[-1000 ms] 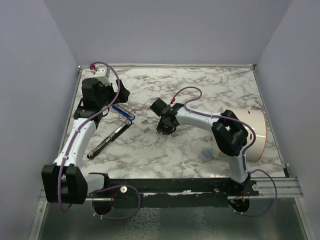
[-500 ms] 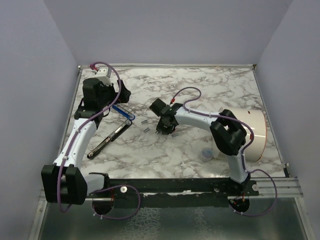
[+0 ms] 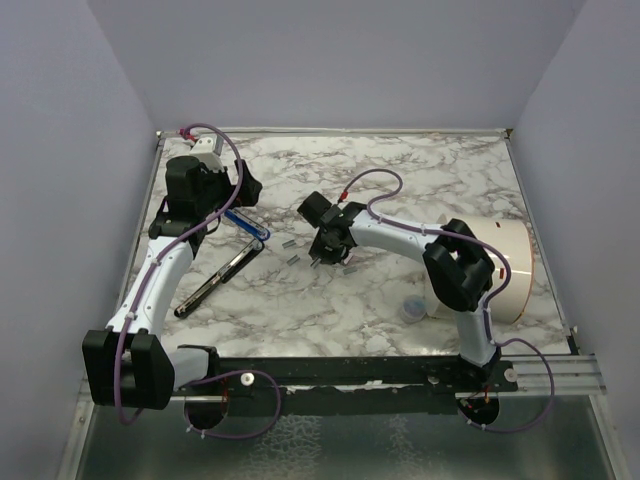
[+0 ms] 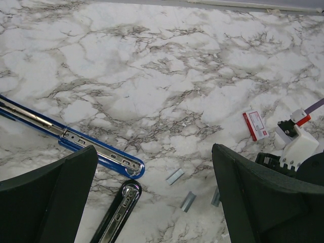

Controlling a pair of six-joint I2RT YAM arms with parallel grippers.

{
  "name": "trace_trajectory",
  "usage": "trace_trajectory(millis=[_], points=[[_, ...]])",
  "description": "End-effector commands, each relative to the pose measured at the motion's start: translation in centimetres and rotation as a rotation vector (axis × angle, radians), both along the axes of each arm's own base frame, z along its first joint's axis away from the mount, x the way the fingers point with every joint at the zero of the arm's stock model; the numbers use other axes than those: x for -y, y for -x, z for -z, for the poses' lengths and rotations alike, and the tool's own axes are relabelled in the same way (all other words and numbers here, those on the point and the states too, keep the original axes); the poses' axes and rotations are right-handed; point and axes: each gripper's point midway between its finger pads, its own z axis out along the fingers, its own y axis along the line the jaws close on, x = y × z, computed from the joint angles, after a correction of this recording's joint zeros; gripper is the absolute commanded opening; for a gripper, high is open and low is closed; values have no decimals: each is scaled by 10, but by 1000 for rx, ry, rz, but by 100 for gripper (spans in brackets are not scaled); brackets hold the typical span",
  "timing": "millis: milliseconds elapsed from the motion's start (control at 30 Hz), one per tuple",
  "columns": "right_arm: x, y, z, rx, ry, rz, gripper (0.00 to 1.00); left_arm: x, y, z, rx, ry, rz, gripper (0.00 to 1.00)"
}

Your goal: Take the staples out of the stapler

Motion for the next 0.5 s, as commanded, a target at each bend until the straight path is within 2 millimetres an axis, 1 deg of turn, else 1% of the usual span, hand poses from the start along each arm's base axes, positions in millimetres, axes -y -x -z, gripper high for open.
trace_trajectory(millis=[0, 100, 267, 467], points=[[-9, -4, -6, 15, -21, 16, 24, 1, 1, -20, 55, -12, 4, 98], [-8, -4, -3, 8, -15, 30, 21, 1, 1, -20, 56, -15, 6, 98], [-1, -1, 0, 4, 6, 47, 18, 2, 1, -20, 55, -16, 9, 98], [0, 1, 9, -13, 15, 53, 18, 2, 2, -20, 55, -17, 8, 98]])
